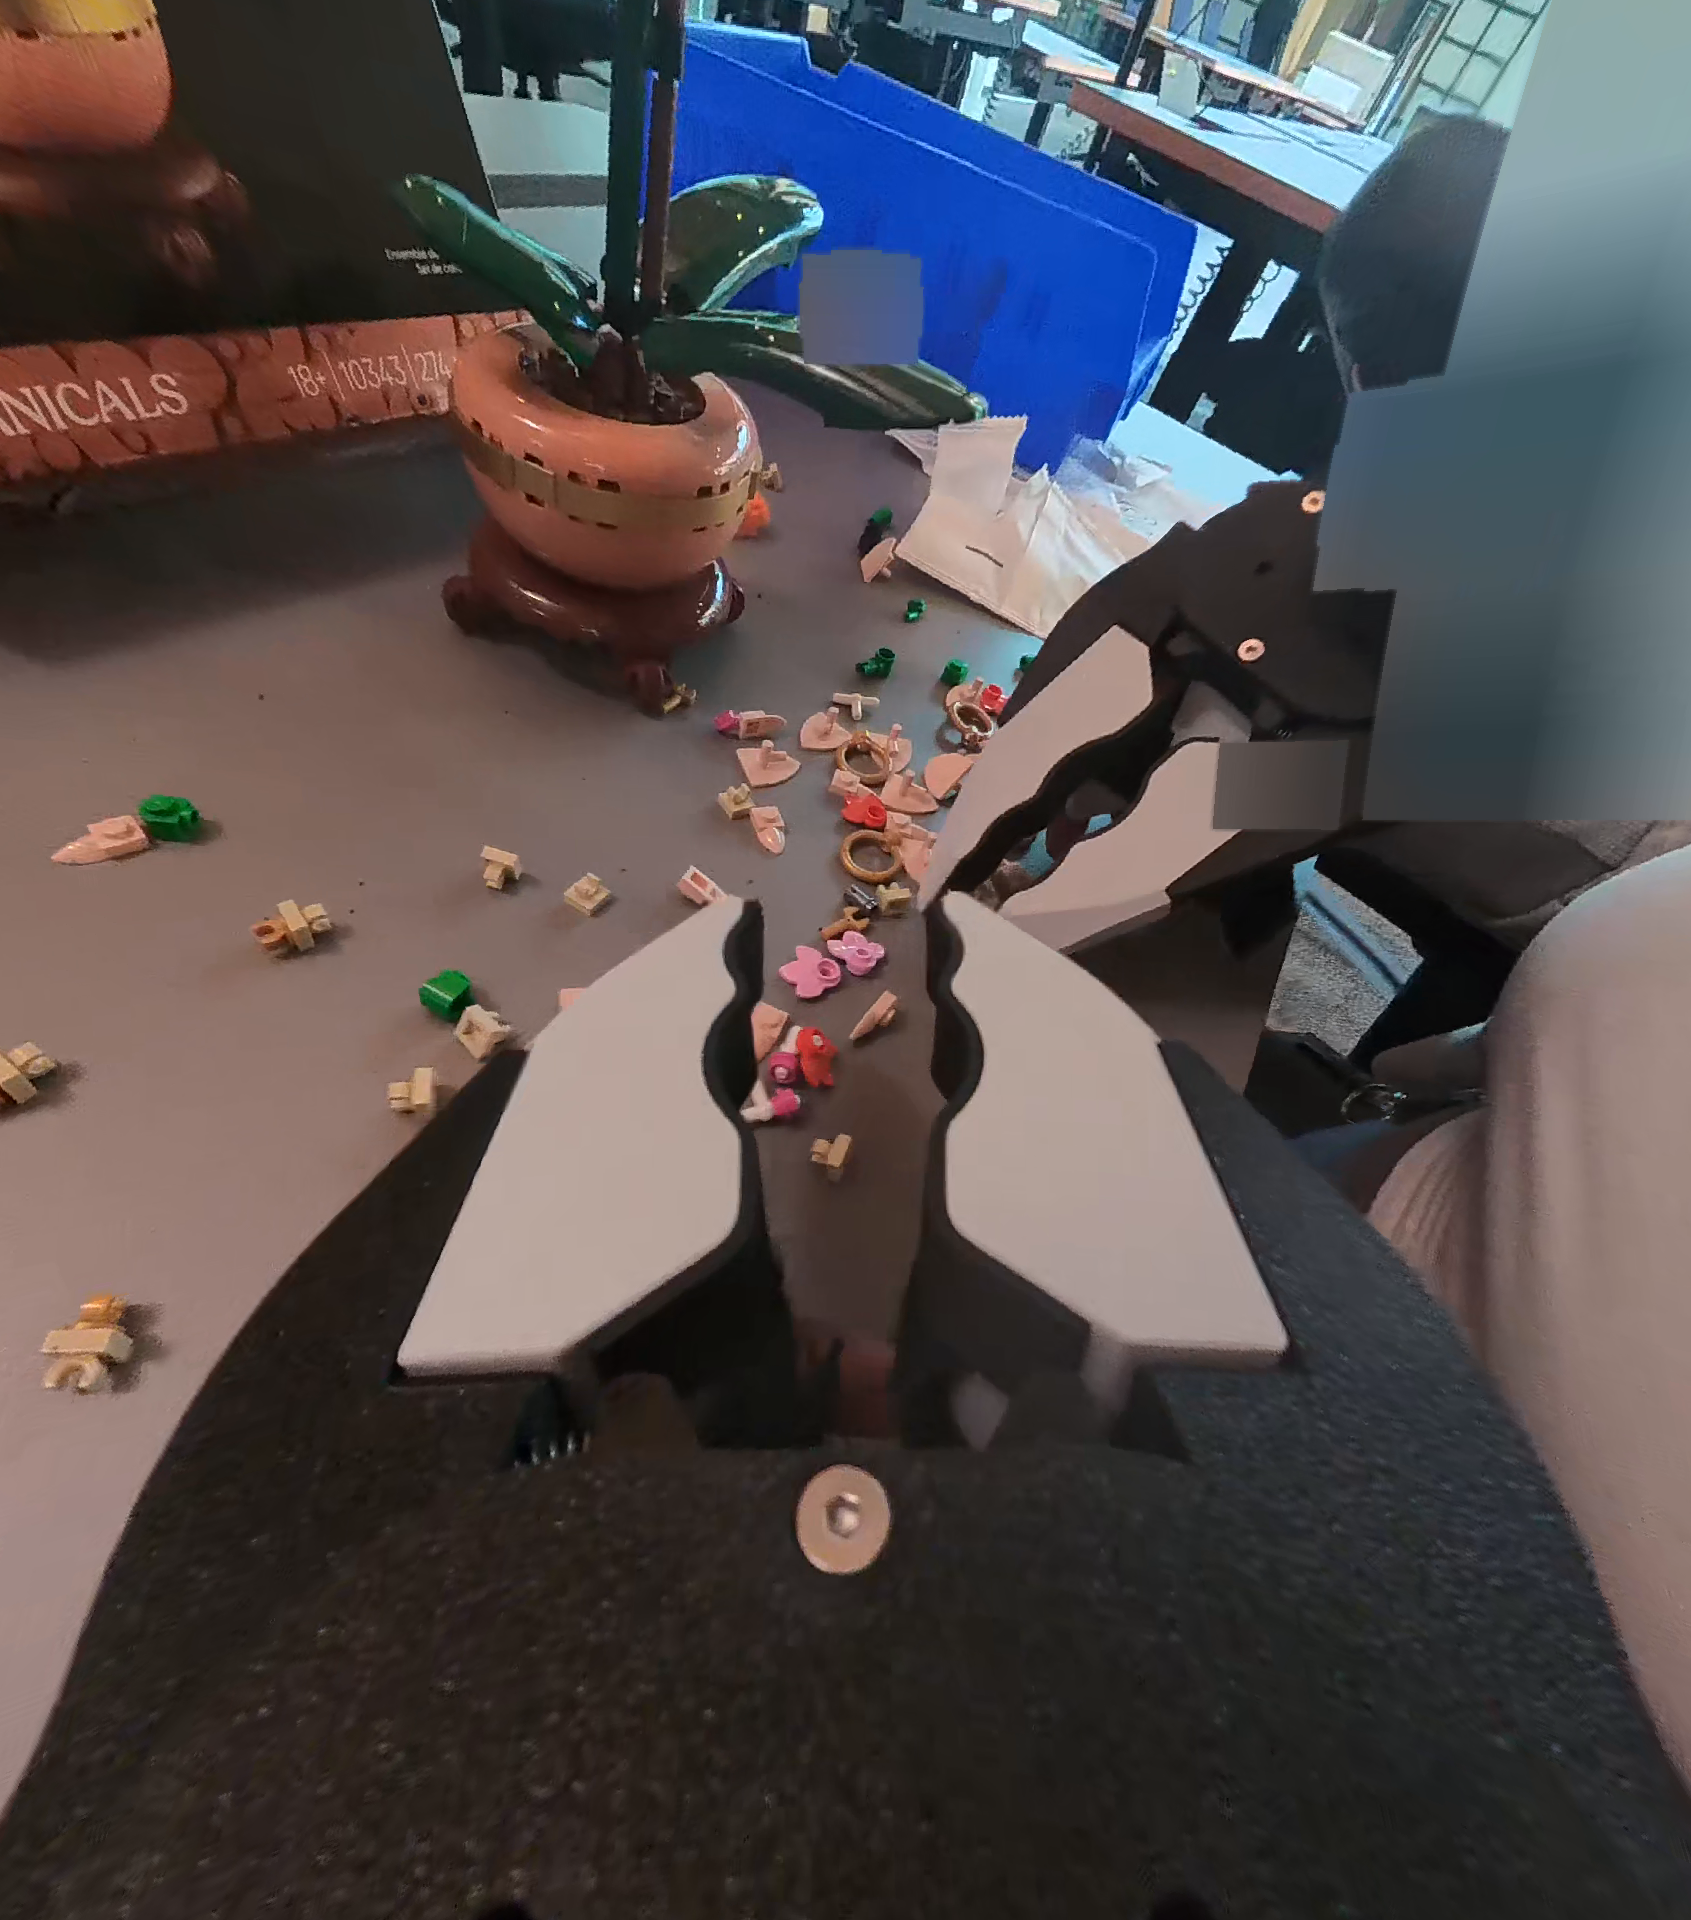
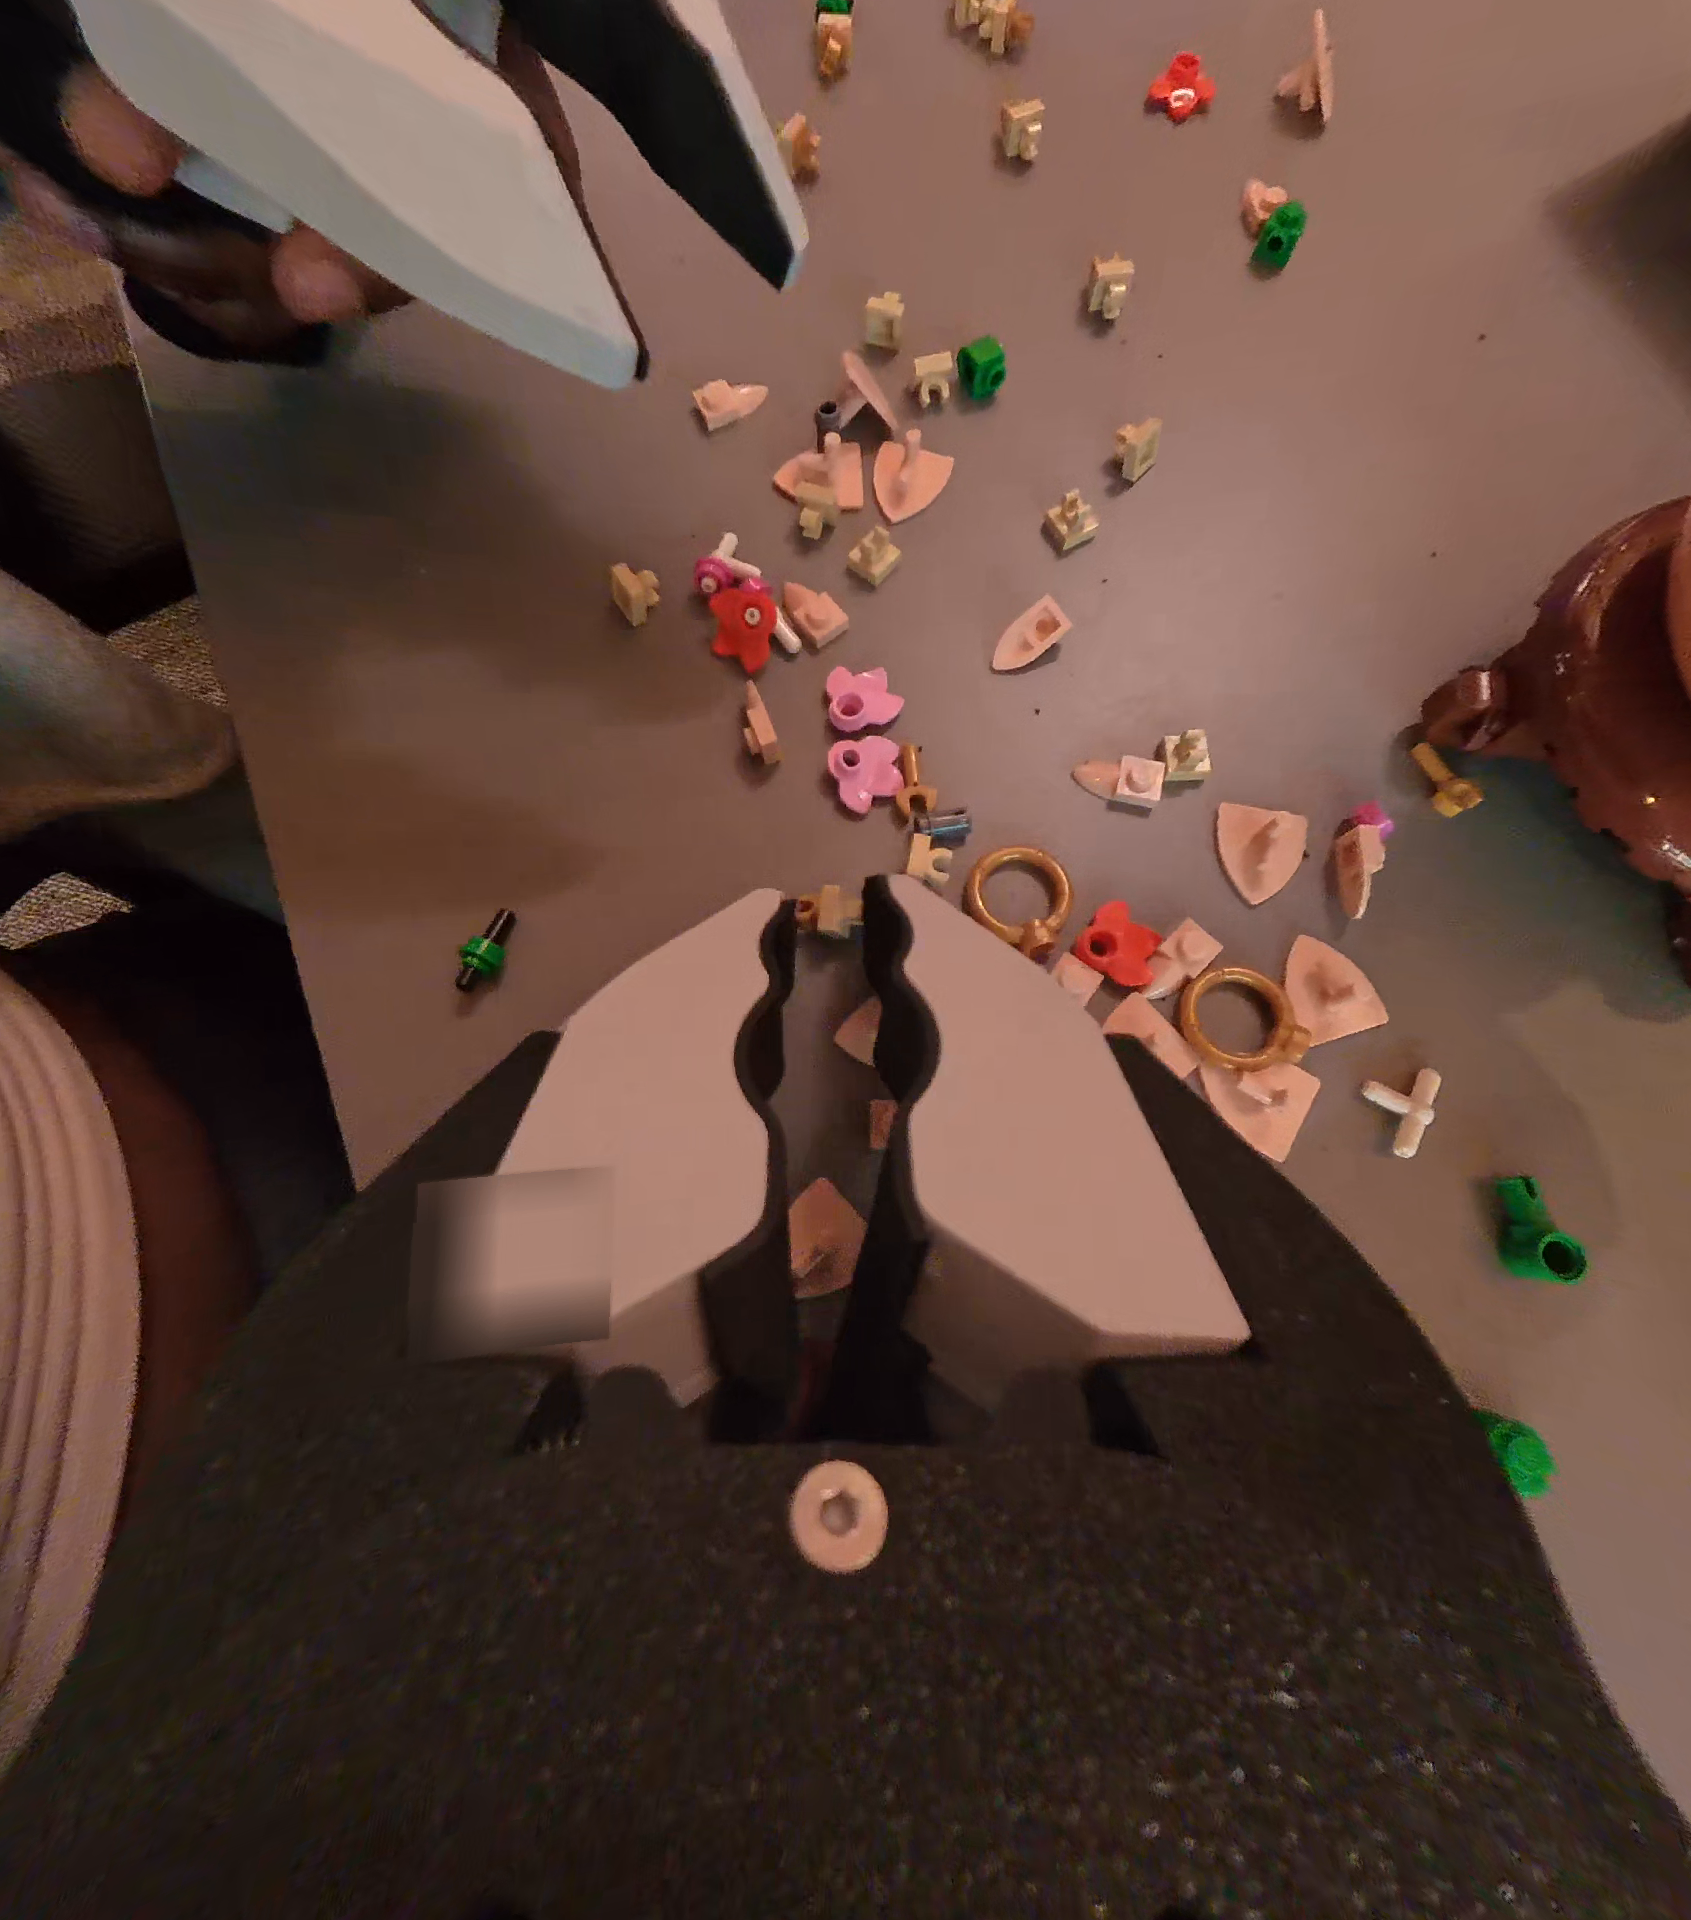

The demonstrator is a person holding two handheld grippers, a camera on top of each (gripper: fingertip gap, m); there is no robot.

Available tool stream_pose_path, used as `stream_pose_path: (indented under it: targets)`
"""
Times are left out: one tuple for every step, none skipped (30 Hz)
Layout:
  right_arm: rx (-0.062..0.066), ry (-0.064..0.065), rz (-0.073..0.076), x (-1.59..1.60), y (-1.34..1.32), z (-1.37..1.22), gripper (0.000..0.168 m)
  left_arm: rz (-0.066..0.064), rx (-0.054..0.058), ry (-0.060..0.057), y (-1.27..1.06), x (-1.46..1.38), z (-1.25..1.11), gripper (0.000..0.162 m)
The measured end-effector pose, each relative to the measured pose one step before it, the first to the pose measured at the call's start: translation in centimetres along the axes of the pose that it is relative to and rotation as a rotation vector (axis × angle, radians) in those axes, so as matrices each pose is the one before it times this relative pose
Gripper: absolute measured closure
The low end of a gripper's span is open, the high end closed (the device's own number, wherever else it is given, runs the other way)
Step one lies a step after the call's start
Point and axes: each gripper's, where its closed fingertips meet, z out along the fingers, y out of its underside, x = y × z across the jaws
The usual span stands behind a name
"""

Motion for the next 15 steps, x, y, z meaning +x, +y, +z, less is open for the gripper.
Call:
stream_pose_path:
  targets:
    - [0.0064,0.0153,-0.015,0.187,-0.082,-0.122,0.156,-0.0249,-0.0006,0.0092,0.08,0.142,0.116,0.132]
    - [0.0334,0.0123,-0.0311,0.032,-0.513,-0.22,0.156,-0.0364,-0.0009,0.0167,0.093,0.236,0.171,0.133]
    - [0.0504,0.0086,-0.0404,-0.135,-0.924,-0.382,0.156,-0.0422,-0.0009,0.0294,0.094,0.404,0.207,0.134]
    - [0.0611,0.0076,-0.0588,-0.09,-1.026,-0.252,0.156,-0.0477,0.006,0.0406,0.005,0.512,0.24,0.134]
    - [0.075,0.0124,-0.0794,-0.232,-1.381,-0.515,0.156,-0.0555,0.015,0.0508,-0.126,0.606,0.236,0.134]
    - [0.0717,0.0243,-0.086,-0.083,-1.38,-0.474,0.156,-0.0621,0.0159,0.0629,-0.171,0.672,0.239,0.134]
    - [0.053,0.023,-0.0702,0.006,-1.115,-0.343,0.156,-0.0629,0.0097,0.0723,-0.144,0.703,0.217,0.134]
    - [0.0279,0.0023,-0.0425,-0.096,-0.696,-0.183,0.156,-0.0566,0.0025,0.0758,-0.108,0.73,0.169,0.134]
    - [0.0228,0.0038,-0.0181,0.019,-0.516,-0.092,0.156,-0.0452,-0.0017,0.0676,-0.067,0.661,0.164,0.134]
    - [0.0263,-0.004,-0.0105,-0.079,-0.455,-0.087,0.156,-0.0291,-0.003,0.048,-0.026,0.472,0.153,0.135]
    - [0.0213,-0.0097,-0.0068,-0.101,-0.335,-0.054,0.156,-0.0131,-0.0037,0.0267,-0.002,0.228,0.163,0.136]
    - [0.0129,-0.0016,-0.0033,-0.027,-0.247,-0.03,0.156,-0.0028,-0.002,0.0145,-0.01,0.099,0.169,0.138]
    - [0.0028,-0.01,-0.005,-0.16,-0.111,0.011,0.156,-0.0012,-0.0007,0.0089,-0.019,0.048,0.133,0.139]
    - [0.0049,-0.0036,-0.0059,-0.1,-0.124,0.045,0.156,-0.0015,-0.0014,0.004,-0.032,-0.022,0.133,0.141]
    - [-0.0028,0.0073,-0.0057,0.04,0.01,0.064,0.156,0.0015,0.0,0.0119,-0.033,0.101,0.099,0.147]
